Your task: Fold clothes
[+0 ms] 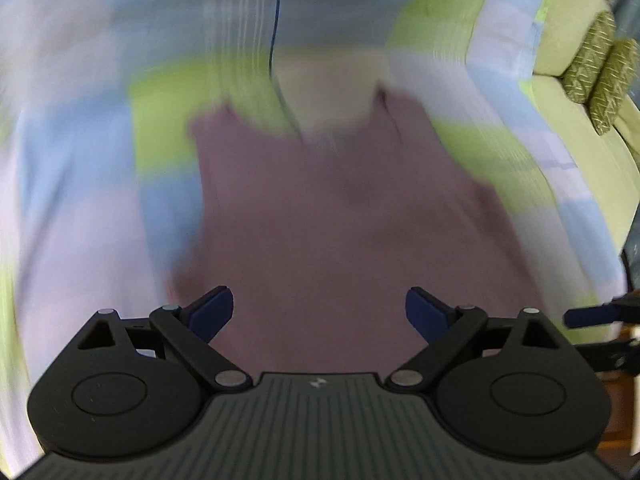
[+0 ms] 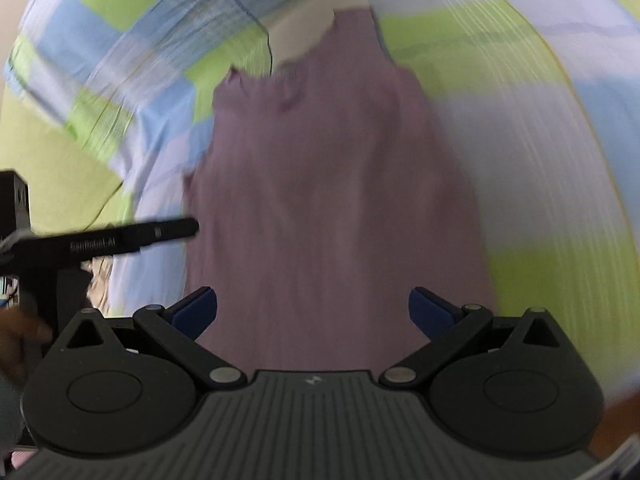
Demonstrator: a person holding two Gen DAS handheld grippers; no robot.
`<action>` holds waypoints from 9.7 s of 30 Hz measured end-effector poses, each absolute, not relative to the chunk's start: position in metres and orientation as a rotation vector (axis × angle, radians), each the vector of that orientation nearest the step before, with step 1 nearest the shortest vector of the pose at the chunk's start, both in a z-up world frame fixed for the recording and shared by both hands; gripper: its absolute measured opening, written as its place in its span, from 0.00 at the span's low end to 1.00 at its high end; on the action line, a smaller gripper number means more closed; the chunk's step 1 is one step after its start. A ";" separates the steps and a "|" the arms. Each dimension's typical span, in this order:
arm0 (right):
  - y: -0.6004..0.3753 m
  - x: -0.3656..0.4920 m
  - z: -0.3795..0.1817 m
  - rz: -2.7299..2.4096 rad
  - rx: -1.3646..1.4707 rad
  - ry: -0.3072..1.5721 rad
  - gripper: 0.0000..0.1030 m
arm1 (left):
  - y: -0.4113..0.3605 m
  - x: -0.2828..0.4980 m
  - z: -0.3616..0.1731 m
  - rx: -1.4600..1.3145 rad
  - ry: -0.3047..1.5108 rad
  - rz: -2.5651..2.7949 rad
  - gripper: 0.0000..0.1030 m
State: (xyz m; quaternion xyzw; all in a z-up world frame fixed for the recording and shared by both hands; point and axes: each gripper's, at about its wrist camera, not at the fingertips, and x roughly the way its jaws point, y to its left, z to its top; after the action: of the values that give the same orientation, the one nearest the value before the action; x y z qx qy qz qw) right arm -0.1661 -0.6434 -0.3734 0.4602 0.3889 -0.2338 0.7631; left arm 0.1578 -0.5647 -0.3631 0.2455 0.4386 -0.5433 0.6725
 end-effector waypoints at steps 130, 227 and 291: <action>-0.333 -0.226 -0.387 -0.143 -0.339 1.078 0.39 | -0.330 -0.148 -0.394 1.317 0.362 -1.353 0.17; -0.560 -0.278 -0.388 1.270 -0.928 0.418 0.02 | -0.588 -0.359 -0.391 0.946 0.771 -0.378 0.66; -0.572 0.090 -0.387 1.169 -0.731 0.933 0.40 | -0.395 -0.154 -0.406 -0.385 1.109 -0.173 0.03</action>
State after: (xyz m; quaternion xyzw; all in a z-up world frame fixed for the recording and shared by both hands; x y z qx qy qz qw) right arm 0.0905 -0.5718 -0.3870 -0.3247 0.4146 0.5193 0.6730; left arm -0.1540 -0.3954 -0.4057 -0.1816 0.5227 -0.0815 0.8290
